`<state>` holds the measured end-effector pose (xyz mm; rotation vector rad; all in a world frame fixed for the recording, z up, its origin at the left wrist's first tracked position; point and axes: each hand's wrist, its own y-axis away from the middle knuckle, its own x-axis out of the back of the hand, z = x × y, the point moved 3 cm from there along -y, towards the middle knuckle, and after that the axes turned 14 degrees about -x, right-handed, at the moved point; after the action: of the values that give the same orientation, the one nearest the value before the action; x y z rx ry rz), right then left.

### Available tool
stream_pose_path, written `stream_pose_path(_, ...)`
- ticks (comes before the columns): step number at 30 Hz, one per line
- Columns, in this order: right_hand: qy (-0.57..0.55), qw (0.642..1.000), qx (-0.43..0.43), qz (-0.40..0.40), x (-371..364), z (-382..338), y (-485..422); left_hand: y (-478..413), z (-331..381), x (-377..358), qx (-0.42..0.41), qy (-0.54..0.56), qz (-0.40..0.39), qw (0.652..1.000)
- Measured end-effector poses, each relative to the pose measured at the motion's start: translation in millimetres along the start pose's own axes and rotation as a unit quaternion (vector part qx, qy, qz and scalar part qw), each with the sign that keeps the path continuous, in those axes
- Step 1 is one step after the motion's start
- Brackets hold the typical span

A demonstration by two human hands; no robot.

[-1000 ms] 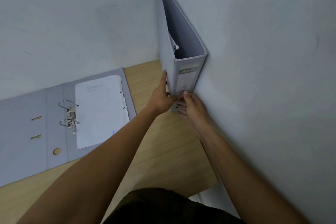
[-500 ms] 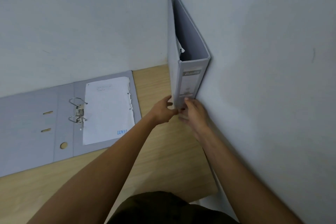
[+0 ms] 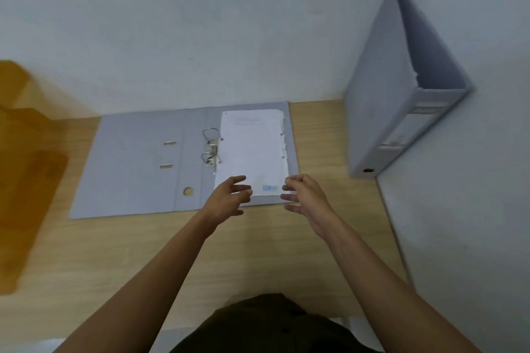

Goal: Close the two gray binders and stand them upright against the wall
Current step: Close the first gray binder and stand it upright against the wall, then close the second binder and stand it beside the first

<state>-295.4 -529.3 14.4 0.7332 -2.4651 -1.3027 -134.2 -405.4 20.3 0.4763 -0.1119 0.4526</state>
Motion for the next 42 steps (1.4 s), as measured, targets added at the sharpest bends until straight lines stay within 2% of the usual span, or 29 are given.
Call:
stream_pose_path(7,0.063,0.998,-0.026,-0.02,-120.6,15.5,-0.8,27.3,-51.5,122.8,0.009,0.054,0.068,0.996)
stream_pose_path(15,0.157,0.986,-0.053,-0.023,-229.6,29.9,-21.1,52.3,-111.2,227.6,0.048,0.063,0.151,0.985)
stream_pose_path(17,0.193,0.98,-0.044,-0.03,-261.4,25.5,-27.5,55.7,-121.8,253.0,0.053,0.051,0.176,0.982)
stream_pose_path(19,0.255,0.967,0.002,-0.022,-291.8,16.4,-34.4,56.8,-128.2,276.4,0.057,0.029,0.2,0.978)
stream_pose_path(21,0.35,0.933,0.087,-0.002,-319.0,5.9,-44.2,55.3,-133.8,297.6,0.068,0.005,0.216,0.974)
stream_pose_path(24,0.495,0.85,0.18,-0.009,-350.0,0.0,-57.7,49.1,-142.4,321.4,0.075,-0.036,0.231,0.969)
stream_pose_path(26,0.591,0.791,0.158,-0.019,-355.1,12.1,-65.8,44.7,-148.2,334.8,0.086,-0.071,0.239,0.965)
stream_pose_path(28,0.674,0.723,0.148,0.007,-348.2,30.8,-67.7,41.6,-153.4,344.8,0.105,-0.091,0.242,0.96)
stream_pose_path(30,0.697,0.696,0.167,0.032,-341.1,46.5,-63.8,38.2,-162.3,354.4,0.127,-0.096,0.242,0.957)
stream_pose_path(34,0.705,0.685,0.177,0.055,-333.5,64.5,-55.2,29.4,-172.2,362.3,0.139,-0.104,0.263,0.949)
stream_pose_path(37,0.682,0.683,0.231,0.121,-336.0,56.9,-44.3,24.8,-172.7,359.7,0.134,-0.111,0.283,0.943)
stream_pose_path(39,0.646,0.706,0.253,0.14,-339.3,42.1,-43.7,26.6,-179.2,359.3,0.133,-0.111,0.291,0.941)
stream_pose_path(42,0.573,0.774,0.254,0.087,-345.6,25.9,-52.2,41.1,-185.1,354.5,0.131,-0.04,0.278,0.951)
